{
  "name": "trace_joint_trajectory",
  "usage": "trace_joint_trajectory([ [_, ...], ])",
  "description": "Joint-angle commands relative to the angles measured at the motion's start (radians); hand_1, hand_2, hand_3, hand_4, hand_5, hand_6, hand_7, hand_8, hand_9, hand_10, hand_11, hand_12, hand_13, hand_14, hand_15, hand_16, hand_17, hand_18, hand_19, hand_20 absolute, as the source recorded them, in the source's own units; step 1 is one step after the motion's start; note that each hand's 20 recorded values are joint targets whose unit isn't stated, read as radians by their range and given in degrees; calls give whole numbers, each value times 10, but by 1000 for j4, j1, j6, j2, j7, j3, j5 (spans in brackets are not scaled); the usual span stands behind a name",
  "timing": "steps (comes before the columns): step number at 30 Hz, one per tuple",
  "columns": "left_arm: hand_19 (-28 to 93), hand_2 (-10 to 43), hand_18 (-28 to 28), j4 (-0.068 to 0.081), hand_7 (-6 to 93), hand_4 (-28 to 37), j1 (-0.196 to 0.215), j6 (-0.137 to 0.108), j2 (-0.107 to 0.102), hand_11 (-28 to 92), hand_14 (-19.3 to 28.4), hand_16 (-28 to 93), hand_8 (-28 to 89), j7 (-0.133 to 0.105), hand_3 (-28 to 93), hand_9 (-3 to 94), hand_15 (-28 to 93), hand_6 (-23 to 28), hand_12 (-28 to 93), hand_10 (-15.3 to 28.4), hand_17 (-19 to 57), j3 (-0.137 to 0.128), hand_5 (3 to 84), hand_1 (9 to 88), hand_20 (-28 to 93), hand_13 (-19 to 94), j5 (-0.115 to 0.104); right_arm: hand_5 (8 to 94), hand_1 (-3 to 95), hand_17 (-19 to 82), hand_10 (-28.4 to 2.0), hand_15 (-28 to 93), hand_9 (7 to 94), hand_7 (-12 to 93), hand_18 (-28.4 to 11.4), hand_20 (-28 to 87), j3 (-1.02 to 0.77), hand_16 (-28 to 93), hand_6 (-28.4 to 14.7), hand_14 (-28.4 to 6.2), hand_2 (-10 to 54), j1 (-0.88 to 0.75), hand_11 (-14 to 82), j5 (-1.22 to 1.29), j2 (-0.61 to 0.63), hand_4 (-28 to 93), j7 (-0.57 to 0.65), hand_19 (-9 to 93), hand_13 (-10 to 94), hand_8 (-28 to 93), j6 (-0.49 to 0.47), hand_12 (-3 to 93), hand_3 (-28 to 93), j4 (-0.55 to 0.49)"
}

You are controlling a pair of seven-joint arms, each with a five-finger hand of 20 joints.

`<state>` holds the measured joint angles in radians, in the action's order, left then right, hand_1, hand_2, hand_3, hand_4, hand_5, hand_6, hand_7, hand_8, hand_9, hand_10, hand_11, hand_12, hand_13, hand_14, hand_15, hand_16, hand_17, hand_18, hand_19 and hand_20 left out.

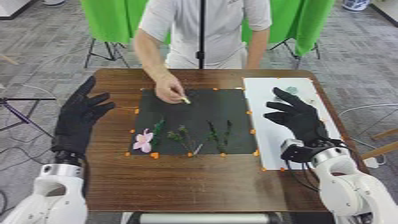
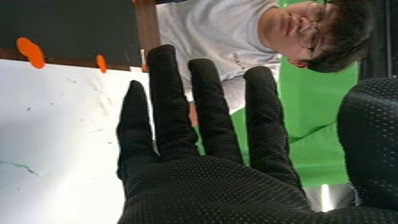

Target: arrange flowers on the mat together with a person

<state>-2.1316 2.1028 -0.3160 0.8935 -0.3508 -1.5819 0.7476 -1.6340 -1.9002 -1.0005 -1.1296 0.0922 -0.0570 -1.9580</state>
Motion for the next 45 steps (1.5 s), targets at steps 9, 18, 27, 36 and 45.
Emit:
trace_joint_trajectory([
  [9,495,32,244,10,80,-283,-2,25,51,258,263,-93,-74,28,766,348,551,31,112,185,-65,39,309,212,174,263,31,389,154,19,-145,465,441,149,-191,241,-7,126,50,-187,60,-18,133,-7,-11,-283,-7,453,341,-123,-12,157,759,-8],
  [18,496,31,244,4,82,-283,13,29,53,257,262,-92,-74,31,767,348,550,32,112,185,-65,27,310,213,174,263,42,389,155,19,-145,467,441,148,-191,242,-6,127,50,-188,59,-18,132,-13,-11,-283,-2,453,341,-123,-14,157,759,-9],
  [27,497,32,245,6,81,-283,-6,37,63,257,263,-92,-75,45,765,348,551,32,112,184,-65,20,310,214,176,263,54,390,157,19,-146,487,449,149,-194,248,-4,131,50,-187,56,-4,149,-39,3,-283,-17,461,348,-123,16,164,763,-16],
  [36,500,33,245,-2,82,-283,-8,35,60,258,262,-93,-75,52,764,348,551,33,112,185,-65,8,310,213,178,263,59,414,197,79,-160,649,486,182,-215,294,-7,126,39,-181,17,14,297,-275,97,-281,27,560,421,-129,228,191,788,-56],
  [45,501,34,245,-8,81,-283,-12,31,42,259,262,-93,-75,51,764,348,554,33,112,185,-64,3,310,214,179,263,59,430,240,150,-174,733,512,207,-233,316,20,141,27,-168,-17,116,435,-738,241,-262,347,647,485,-134,315,206,786,-31],
])
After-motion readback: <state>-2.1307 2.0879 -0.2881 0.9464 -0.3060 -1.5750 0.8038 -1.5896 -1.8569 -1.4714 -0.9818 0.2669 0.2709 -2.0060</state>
